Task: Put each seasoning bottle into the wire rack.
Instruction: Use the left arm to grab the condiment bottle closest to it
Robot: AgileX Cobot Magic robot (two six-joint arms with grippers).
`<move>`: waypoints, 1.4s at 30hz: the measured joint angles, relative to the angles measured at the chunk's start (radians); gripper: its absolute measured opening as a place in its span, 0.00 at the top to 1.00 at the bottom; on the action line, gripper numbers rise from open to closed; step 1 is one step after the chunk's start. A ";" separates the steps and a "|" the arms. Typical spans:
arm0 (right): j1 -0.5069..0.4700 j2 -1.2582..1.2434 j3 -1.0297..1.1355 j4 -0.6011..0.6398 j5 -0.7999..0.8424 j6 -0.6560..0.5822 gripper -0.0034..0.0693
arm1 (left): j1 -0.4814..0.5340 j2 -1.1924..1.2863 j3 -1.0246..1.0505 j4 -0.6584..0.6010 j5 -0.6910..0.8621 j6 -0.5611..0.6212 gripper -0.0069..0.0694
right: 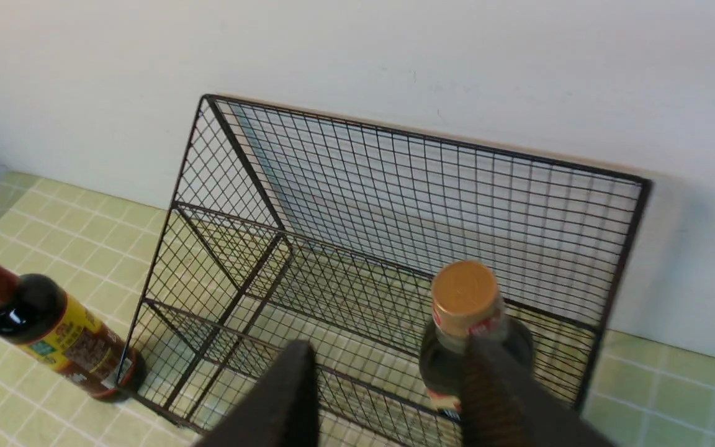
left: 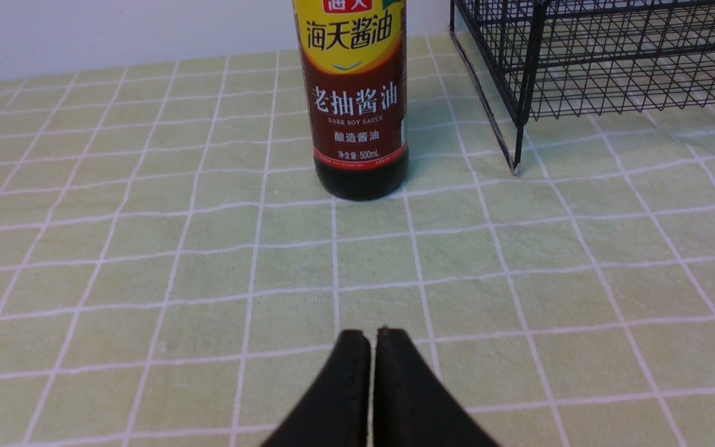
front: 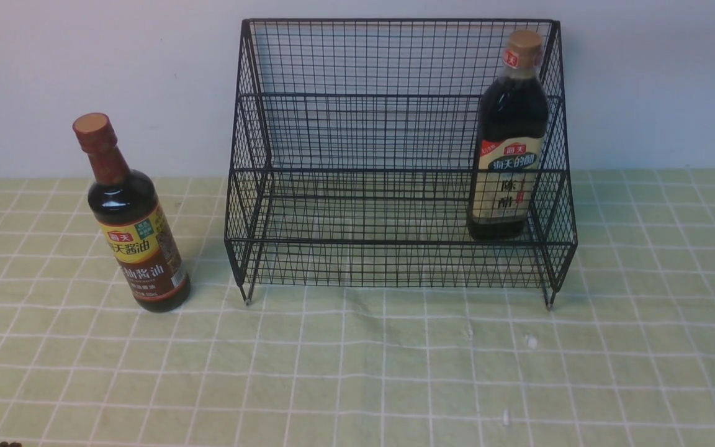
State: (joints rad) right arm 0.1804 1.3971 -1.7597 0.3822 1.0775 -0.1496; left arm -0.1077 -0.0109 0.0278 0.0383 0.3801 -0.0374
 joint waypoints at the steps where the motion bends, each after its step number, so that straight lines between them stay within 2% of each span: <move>1: 0.000 -0.014 0.000 -0.010 0.008 0.007 0.64 | 0.000 0.000 0.000 0.000 0.000 0.000 0.92; 2: 0.000 -0.075 -0.002 -0.064 0.047 0.044 0.76 | 0.000 0.000 0.000 0.000 0.000 0.000 0.92; 5: 0.000 -0.164 -0.003 -0.155 0.109 0.115 0.91 | 0.000 0.000 0.000 0.000 0.000 0.000 0.92; 9: 0.000 -0.306 0.033 -0.213 0.162 0.158 0.97 | 0.000 0.000 0.000 0.000 0.000 0.000 0.92; 14: 0.000 -0.518 0.188 -0.217 0.115 0.164 0.97 | 0.000 0.000 0.000 0.000 0.000 0.000 0.92; 16: 0.000 -0.682 0.347 -0.217 0.015 0.164 0.97 | 0.000 0.000 0.000 0.000 0.000 0.000 0.92; 17: 0.000 -0.693 0.347 -0.217 0.008 0.164 0.97 | 0.000 0.000 0.000 0.000 0.000 0.000 0.92; 20: 0.000 -0.870 0.567 -0.198 -0.099 0.165 0.97 | 0.000 0.000 0.000 0.000 0.000 0.000 0.92; 23: 0.000 -0.949 0.687 -0.163 -0.142 0.164 0.97 | 0.000 0.000 0.000 0.000 0.000 0.000 0.92; 25: 0.000 -1.037 0.806 -0.145 -0.181 0.113 0.97 | 0.000 0.000 0.000 0.000 0.000 0.000 0.92; 33: 0.000 -1.119 1.047 -0.164 -0.359 -0.098 0.97 | 0.000 0.000 0.000 0.000 0.000 0.000 0.92; 37: 0.000 -1.119 1.145 -0.175 -0.441 -0.122 0.97 | 0.000 0.000 0.000 0.000 0.000 0.000 0.92; 42: -0.033 -1.177 1.389 -0.252 -0.613 -0.125 0.97 | 0.000 0.000 0.000 0.000 0.000 0.000 0.92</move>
State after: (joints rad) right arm 0.1475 0.2204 -0.3709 0.1306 0.4643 -0.2741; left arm -0.1077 -0.0109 0.0278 0.0383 0.3801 -0.0374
